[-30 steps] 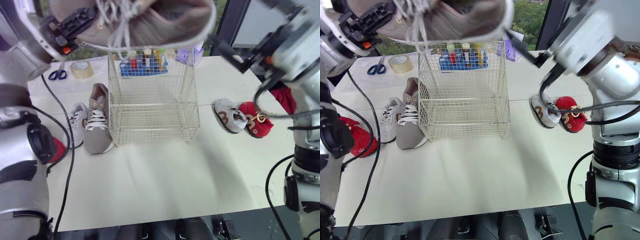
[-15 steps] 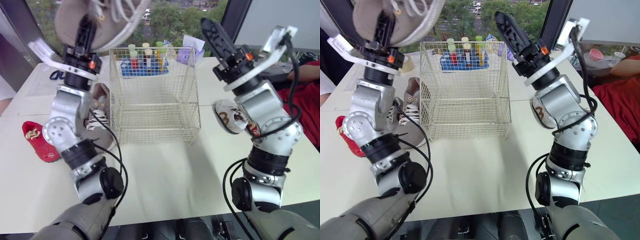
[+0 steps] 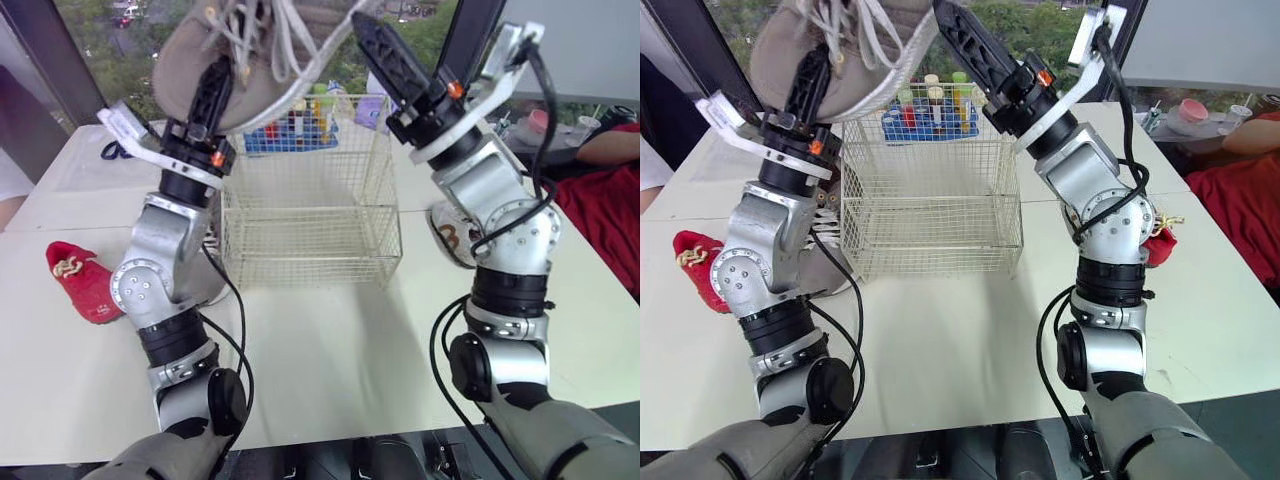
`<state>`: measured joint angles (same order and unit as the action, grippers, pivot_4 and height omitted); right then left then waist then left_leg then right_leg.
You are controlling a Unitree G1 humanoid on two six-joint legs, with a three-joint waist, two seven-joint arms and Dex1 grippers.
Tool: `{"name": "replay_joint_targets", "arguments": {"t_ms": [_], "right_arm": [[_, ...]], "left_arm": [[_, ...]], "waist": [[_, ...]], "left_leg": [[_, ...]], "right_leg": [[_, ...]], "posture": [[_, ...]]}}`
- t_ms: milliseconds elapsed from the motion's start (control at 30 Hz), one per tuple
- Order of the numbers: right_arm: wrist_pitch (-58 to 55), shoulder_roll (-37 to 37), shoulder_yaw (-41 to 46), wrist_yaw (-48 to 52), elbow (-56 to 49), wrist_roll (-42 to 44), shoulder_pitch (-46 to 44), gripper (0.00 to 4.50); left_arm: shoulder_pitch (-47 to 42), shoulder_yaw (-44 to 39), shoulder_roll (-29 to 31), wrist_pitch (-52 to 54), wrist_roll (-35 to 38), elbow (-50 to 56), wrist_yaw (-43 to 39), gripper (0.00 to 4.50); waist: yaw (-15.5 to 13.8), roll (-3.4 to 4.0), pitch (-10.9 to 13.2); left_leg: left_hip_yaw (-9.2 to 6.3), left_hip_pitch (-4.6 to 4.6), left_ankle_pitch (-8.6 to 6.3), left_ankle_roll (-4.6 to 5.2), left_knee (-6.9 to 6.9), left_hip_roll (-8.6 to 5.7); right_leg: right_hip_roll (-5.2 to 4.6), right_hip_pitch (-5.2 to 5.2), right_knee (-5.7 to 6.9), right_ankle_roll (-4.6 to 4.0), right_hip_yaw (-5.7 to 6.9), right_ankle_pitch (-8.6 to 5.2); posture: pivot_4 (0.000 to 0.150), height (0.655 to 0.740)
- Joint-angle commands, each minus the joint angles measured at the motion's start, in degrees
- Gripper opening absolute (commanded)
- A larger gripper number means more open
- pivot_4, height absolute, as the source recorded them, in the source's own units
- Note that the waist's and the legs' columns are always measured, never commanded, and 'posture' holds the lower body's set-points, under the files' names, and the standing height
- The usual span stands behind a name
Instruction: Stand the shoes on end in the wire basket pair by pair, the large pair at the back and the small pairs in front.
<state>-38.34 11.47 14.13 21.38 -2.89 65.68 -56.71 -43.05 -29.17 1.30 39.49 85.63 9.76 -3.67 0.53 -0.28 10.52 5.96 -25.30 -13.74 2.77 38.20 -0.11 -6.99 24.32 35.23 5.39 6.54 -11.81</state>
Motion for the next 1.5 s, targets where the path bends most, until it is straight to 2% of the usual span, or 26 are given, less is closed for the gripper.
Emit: {"name": "replay_joint_targets", "arguments": {"t_ms": [33, 167, 200, 233, 367, 433, 467, 533, 567, 700, 733, 833, 900, 1067, 1233, 1333, 1500], "right_arm": [[0.97, -1.1, 0.35, 1.02, -1.03, 0.86, -1.84, 4.46], [1.63, -1.9, 0.5, 0.68, -0.94, 0.01, -2.03, 4.46], [1.89, -2.15, 0.37, 0.55, -1.01, -0.38, -2.0, 3.96], [2.03, -2.32, 0.27, 0.48, -1.08, -0.63, -1.97, 3.7], [2.15, -2.69, -0.56, 0.62, -1.55, -1.77, -1.7, 1.82], [1.66, -2.52, -0.64, 0.77, -1.9, -1.56, -1.39, 1.52], [1.41, -2.43, -0.67, 0.87, -2.04, -1.41, -1.28, 1.52], [0.34, -1.85, -0.31, 1.09, -2.2, -0.31, -1.29, 1.52], [-0.14, -1.4, -0.08, 1.3, -2.08, 0.07, -1.46, 1.52], [-0.8, 1.01, 1.18, 2.58, -0.79, -0.14, -2.9, 1.52], [-0.19, 2.05, 1.8, 3.14, 0.13, -0.82, -3.8, 1.52], [2.73, 4.92, 2.96, 5.53, 3.43, -3.81, -6.39, 1.52], [6.29, 9.97, 2.62, 12.11, 10.15, -8.68, -10.5, 1.52], [18.33, 20.59, -3.74, 33.19, 33.32, -23.88, -21.65, 1.52], [30.75, 22.15, -8.91, 46.68, 52.89, -36.1, -30.37, 1.52], [36.49, 21.62, -10.66, 51.43, 60.98, -41.62, -33.7, 1.52], [45.29, 19.52, -14.04, 54.46, 69.9, -50.46, -35.67, 1.52]], "left_arm": [[0.28, 3.05, 0.52, -1.21, 0.39, 1.02, -2.38, 0.66], [2.16, 5.19, 0.58, -1.68, -0.47, 0.55, -3.03, 0.66], [2.52, 5.48, 0.77, -1.91, -0.52, 0.49, -3.03, 0.66], [2.74, 5.71, 0.93, -2.12, -0.53, 0.47, -3.05, 0.66], [3.12, 6.29, 1.88, -2.6, -0.62, 0.24, -3.38, 0.66], [3.52, 6.5, 2.61, -2.7, -0.68, 0.38, -3.28, 0.66], [3.72, 6.63, 3.01, -2.73, -0.77, 0.46, -3.26, 0.66], [4.79, 6.99, 4.87, -1.73, -0.41, 1.46, -3.5, 1.71], [5.57, 7.42, 6.39, -0.62, -0.25, 2.47, -3.73, 2.04], [9.08, 9.04, 13.07, 3.13, -0.04, 6.49, -3.67, 4.23], [10.53, 9.48, 15.55, 4.38, -0.81, 8.21, -3.53, 4.44], [14.07, 11.01, 21.29, 6.41, -2.86, 12.51, -3.82, 4.44], [17.49, 11.38, 26.12, 7.88, -4.26, 17.43, -4.25, 4.44], [24.79, 9.64, 39.11, 10.62, -6.3, 26.62, -8.77, 4.44], [30.32, 5.15, 48.88, 11.54, -5.88, 29.0, -15.27, 4.44], [33.21, 3.24, 52.38, 11.37, -6.34, 29.27, -18.46, 4.44], [34.09, 3.63, 52.68, 9.29, -9.53, 28.29, -19.55, 4.44]], "waist": [[-0.04, 0.0, 0.0], [0.05, 0.0, 0.0], [0.08, 0.0, 0.0], [0.08, 0.0, 0.0], [0.06, 0.0, 0.0], [0.07, 0.0, 0.0], [0.1, 0.0, 0.0], [0.11, 0.0, 0.0], [0.16, 0.0, 0.0], [0.11, 0.01, 0.01], [0.18, 0.02, 0.01], [0.08, 0.03, 0.02], [0.06, 0.03, 0.02], [0.27, 0.07, 0.05], [1.11, 0.18, 0.07], [1.26, 0.21, 0.09], [1.08, 0.23, 0.11]], "left_leg": [[0.0, 0.0, 0.0, 0.0, 0.0, 0.0], [0.0, 0.0, 0.0, 0.0, 0.0, 0.0], [0.0, 0.0, 0.0, 0.0, 0.0, 0.0], [0.0, 0.0, 0.0, 0.0, 0.0, 0.01], [0.0, 0.0, 0.0, 0.0, -0.01, 0.01], [-0.01, 0.0, 0.0, 0.0, 0.0, 0.01], [0.0, 0.0, 0.0, 0.0, -0.01, 0.01], [-0.01, 0.0, 0.0, 0.0, -0.01, 0.01], [-0.01, 0.0, 0.0, 0.0, -0.01, 0.02], [-0.01, -0.01, 0.0, -0.01, -0.03, 0.03], [-0.01, -0.02, 0.0, -0.01, -0.03, 0.03], [0.0, -0.02, -0.01, -0.02, -0.05, 0.03], [0.0, -0.02, -0.02, -0.03, -0.05, 0.02], [0.04, -0.04, -0.04, -0.03, -0.17, 0.0], [0.14, 0.0, -0.03, -0.09, -0.27, 0.08], [0.14, -0.05, 0.0, -0.14, -0.33, 0.09], [0.14, -0.1, -0.03, -0.21, -0.33, 0.06]], "right_leg": [[0.0, 0.0, 0.0, 0.0, 0.0, 0.0], [0.0, 0.0, -0.01, 0.0, 0.0, 0.0], [0.0, 0.0, -0.02, 0.0, 0.0, 0.0], [0.0, 0.0, -0.02, 0.0, 0.0, 0.0], [0.0, 0.0, -0.03, 0.0, 0.0, 0.0], [0.0, 0.0, -0.03, 0.0, 0.0, 0.0], [0.0, 0.0, -0.03, 0.0, 0.0, 0.0], [0.0, 0.0, -0.03, 0.0, 0.0, 0.0], [0.0, 0.0, -0.03, 0.0, 0.0, 0.0], [0.01, 0.03, -0.02, 0.0, 0.0, 0.0], [0.01, 0.03, -0.03, 0.0, 0.0, 0.0], [0.01, 0.05, -0.05, -0.01, -0.01, 0.0], [0.0, 0.08, -0.08, -0.01, -0.01, -0.01], [0.0, 0.18, -0.17, -0.04, -0.07, -0.02], [0.07, 0.28, -0.15, -0.06, -0.16, -0.02], [0.07, 0.36, -0.16, -0.08, -0.16, -0.03], [0.03, 0.38, -0.21, -0.08, -0.16, -0.03]], "posture": [[0.15, 0.74], [0.15, 0.74], [0.15, 0.74], [0.15, 0.74], [0.15, 0.74], [0.15, 0.74], [0.15, 0.74], [0.15, 0.74], [0.15, 0.74], [0.15, 0.74], [0.15, 0.74], [0.15, 0.74], [0.15, 0.74], [0.15, 0.74], [0.15, 0.74], [0.15, 0.74], [0.15, 0.74]]}}
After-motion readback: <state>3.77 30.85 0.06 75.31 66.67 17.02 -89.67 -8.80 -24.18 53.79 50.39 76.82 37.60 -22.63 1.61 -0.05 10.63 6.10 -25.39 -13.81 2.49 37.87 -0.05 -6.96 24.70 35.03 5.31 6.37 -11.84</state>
